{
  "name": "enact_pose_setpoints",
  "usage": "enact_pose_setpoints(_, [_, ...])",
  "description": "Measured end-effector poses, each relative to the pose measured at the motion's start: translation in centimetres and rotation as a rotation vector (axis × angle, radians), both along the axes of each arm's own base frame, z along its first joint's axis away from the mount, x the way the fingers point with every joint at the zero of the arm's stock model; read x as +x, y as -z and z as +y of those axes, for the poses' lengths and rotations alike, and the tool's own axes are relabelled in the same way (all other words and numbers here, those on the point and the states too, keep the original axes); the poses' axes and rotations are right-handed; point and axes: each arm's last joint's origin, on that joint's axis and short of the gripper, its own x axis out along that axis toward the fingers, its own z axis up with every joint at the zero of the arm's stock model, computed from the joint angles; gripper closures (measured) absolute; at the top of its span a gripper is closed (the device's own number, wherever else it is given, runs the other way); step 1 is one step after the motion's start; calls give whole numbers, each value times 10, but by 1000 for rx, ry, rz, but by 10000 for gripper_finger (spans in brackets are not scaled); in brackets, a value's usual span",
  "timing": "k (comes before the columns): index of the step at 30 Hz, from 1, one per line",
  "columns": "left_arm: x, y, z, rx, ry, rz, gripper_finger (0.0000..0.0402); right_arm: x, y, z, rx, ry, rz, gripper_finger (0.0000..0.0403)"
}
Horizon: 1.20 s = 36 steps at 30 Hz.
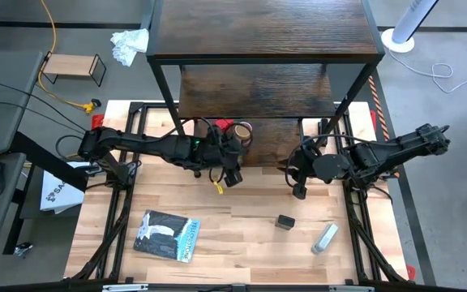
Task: Shelf spices
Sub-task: Remove the yellow seasoning bottle from the shelf
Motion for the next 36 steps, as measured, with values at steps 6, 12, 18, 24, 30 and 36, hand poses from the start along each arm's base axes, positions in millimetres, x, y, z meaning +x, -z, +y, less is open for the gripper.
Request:
enact_pose_setpoints(6, [0, 0, 5, 63, 14, 29, 179, 0, 0, 0, 0, 0, 0, 327])
enact_pose_setpoints(12, [2, -8, 3, 31, 74, 7, 179, 0, 0, 0, -4, 7, -1, 327])
enact_pose_setpoints(18, [-2, -23, 6, -47, 111, 19, 175, 0, 0, 0, -5, 7, -2, 327])
enact_pose_setpoints(24, [-5, -22, 25, -199, 70, 29, 144, 0, 0, 0, -5, 7, -2, 324])
enact_pose_setpoints(30, [-5, -22, 31, -194, 110, 46, 105, 0, 0, 0, -5, 7, -2, 308])
enact_pose_setpoints(36, [-5, -20, 33, -69, 126, 92, 85, 0, 0, 0, -4, 7, -2, 297])
